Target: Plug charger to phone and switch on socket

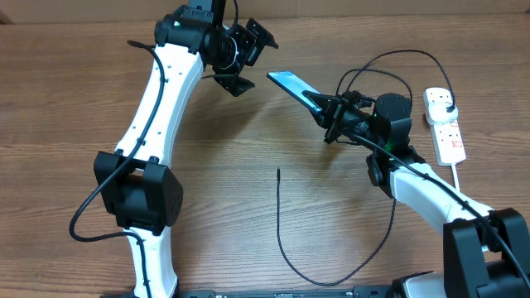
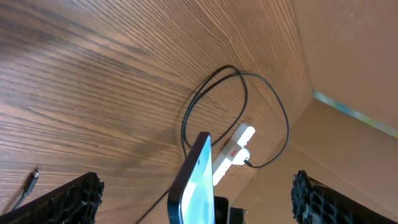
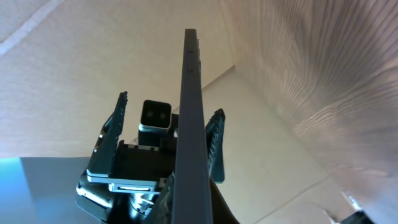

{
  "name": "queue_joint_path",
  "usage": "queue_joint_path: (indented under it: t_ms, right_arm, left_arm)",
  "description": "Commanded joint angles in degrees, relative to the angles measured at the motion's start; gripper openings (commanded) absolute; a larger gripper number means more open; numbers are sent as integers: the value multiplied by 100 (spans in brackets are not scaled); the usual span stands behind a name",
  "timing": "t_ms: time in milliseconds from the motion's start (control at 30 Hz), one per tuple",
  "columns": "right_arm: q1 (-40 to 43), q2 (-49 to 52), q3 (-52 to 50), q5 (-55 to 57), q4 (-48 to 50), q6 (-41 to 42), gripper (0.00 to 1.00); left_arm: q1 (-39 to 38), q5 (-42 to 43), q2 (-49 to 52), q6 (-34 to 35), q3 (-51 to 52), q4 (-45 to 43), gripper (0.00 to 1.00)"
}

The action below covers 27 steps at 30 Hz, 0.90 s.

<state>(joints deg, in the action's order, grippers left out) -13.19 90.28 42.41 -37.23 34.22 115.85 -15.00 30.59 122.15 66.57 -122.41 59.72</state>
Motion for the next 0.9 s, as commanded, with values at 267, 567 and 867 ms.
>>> queue_joint_path:
  t_ms: [267,567,867]
  right_arm:
    - [-391,-57,107,116,778,800,4]
    - [-400,-57,107,79,1032,800,4]
    - [-400,-57,107,304,949,800,4]
  left_arm:
    - [-310,28,-98,181,-85,-7,100]
    - [-507,-295,-98,164,-85,15,100]
    - [-566,-407,-98,162,-85,7,100]
